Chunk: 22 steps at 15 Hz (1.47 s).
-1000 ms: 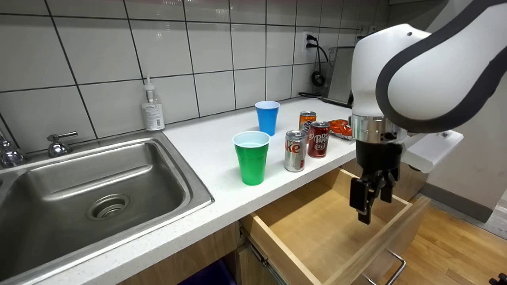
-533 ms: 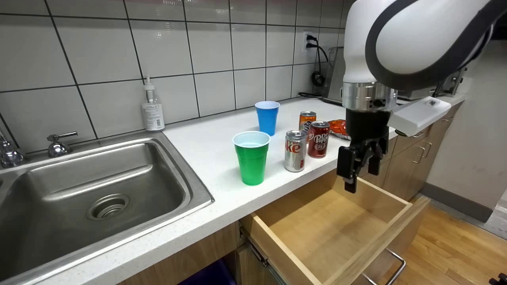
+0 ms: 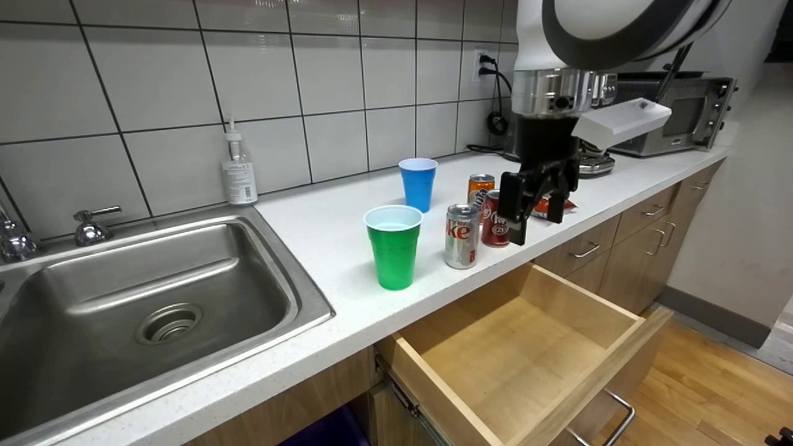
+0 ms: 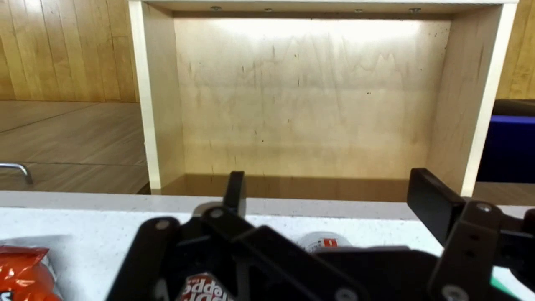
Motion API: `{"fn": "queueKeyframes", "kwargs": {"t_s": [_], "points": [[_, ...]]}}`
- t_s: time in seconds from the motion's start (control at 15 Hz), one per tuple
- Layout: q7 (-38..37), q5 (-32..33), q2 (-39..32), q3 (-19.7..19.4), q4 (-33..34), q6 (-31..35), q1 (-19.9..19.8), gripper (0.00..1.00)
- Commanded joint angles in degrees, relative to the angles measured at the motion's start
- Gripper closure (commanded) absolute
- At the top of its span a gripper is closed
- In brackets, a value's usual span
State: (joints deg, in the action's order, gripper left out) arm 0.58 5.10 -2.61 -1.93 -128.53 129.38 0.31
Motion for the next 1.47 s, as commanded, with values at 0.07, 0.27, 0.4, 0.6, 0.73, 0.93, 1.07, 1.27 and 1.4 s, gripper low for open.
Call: {"fn": "queueKeyframes", "kwargs": {"t_s": [0.07, 0.27, 0.4, 0.6, 0.73, 0.93, 1.07, 1.27, 1.4], "points": [[0.08, 0.01, -0.66, 0.40, 1.76, -0.22, -0.38, 0.00], [0.08, 0.02, -1.33, 0.39, 2.52, -0.22, -0.38, 0.00], [0.08, 0.02, -1.45, 0.39, 2.58, -0.22, -0.38, 0.00], [0.08, 0.02, -1.48, 0.39, 2.63, -0.22, -0.38, 0.00], [0.08, 0.02, -1.51, 0.39, 2.65, -0.22, -0.38, 0.00], [0.61, -0.20, -1.91, 0.35, 3.19, -0.42, -0.48, 0.00], [1.12, 0.10, -3.04, 0.21, 4.44, -0.46, -0.62, 0.00], [1.87, -0.13, -6.54, 0.01, 7.37, 0.24, -0.89, 0.00], [2.32, -0.39, -6.26, 0.11, 7.86, -0.41, -0.89, 0.00]]}}
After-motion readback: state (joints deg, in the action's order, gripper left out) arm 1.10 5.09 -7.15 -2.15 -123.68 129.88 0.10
